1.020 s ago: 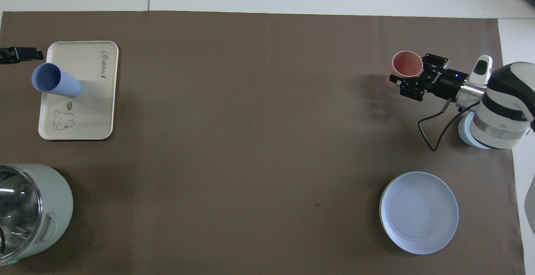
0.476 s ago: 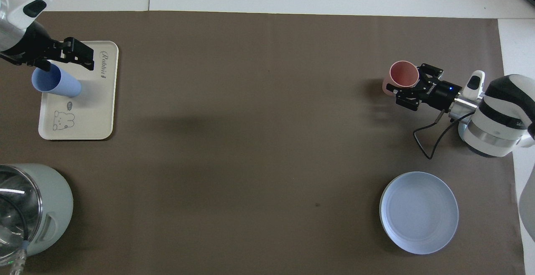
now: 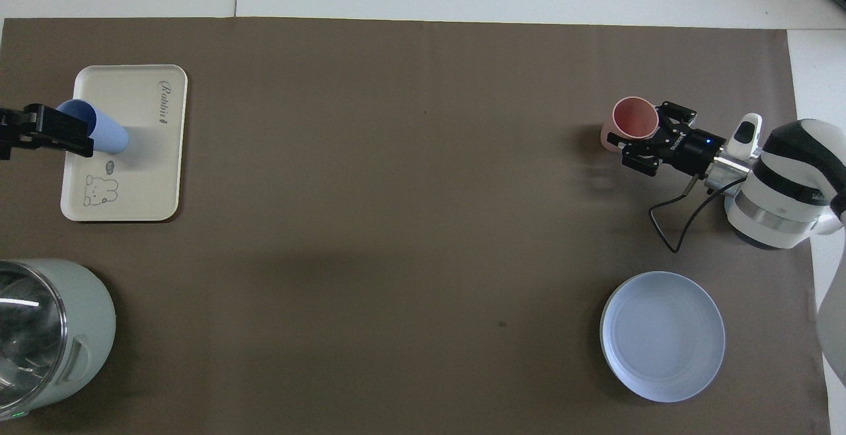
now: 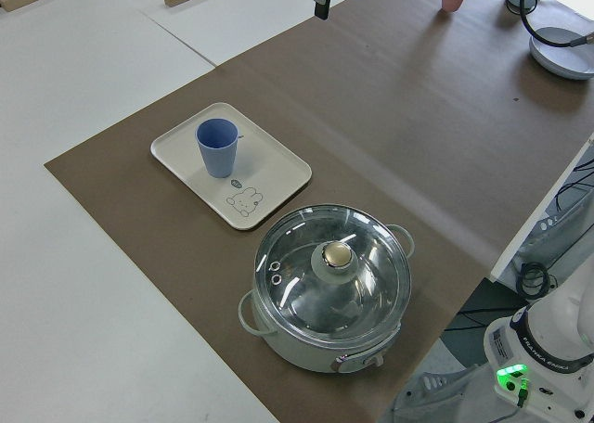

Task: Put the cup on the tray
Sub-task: 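Open the left gripper at the blue cup while the right gripper sets the pink cup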

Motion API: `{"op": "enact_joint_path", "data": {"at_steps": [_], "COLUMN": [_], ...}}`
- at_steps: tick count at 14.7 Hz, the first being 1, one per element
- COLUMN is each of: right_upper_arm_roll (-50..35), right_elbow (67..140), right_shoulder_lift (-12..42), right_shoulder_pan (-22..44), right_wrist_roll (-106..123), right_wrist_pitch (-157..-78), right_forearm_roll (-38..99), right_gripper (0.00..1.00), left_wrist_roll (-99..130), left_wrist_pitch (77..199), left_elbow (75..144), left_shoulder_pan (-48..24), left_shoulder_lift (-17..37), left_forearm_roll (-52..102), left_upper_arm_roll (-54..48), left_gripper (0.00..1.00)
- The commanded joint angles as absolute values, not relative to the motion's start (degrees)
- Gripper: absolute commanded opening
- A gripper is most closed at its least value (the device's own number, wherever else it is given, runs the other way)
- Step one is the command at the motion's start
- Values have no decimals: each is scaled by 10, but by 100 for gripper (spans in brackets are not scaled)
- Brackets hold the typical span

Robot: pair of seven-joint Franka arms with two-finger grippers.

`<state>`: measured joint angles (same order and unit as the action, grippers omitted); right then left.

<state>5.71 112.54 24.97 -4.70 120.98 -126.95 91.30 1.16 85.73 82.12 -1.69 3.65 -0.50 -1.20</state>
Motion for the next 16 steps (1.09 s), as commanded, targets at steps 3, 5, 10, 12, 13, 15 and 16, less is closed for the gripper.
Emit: {"op": "enact_joint_path", "data": {"at_steps": [3,5,10,12,13,15,16], "right_upper_arm_roll": [55,55,56,56,57,57,57], "right_elbow": [1136,1136,1139,1143,1143,1142,1141], "right_shoulder_lift": [247,246,214,200,190,167,155], "right_shoulder_pan": [-51,-51,-49,-49,-48,-47,-38], "right_wrist_roll": [1223,1224,1194,1166,1148,1084,1045], "right_wrist_pitch": [-1260,-1258,-1266,-1267,-1267,-1284,-1295], "right_forearm_roll": [936,936,919,896,883,822,794], "right_gripper": [100,100,100,100,100,100,100], "left_wrist_roll": [7,6,5,4,4,4,4], "left_wrist_pitch": [869,871,882,885,887,900,902], "left_elbow": [891,896,896,896,895,894,893], "left_shoulder_pan": [-10,-10,-2,-2,-2,-3,-3], "left_shoulder_lift": [-3,-6,-5,-5,-4,-4,-3], "left_forearm_roll": [-14,-14,-14,-14,-14,-12,-12], "left_upper_arm_roll": [-15,-15,-15,-15,-15,-15,-15], "left_gripper": [100,100,100,100,100,100,100]}}
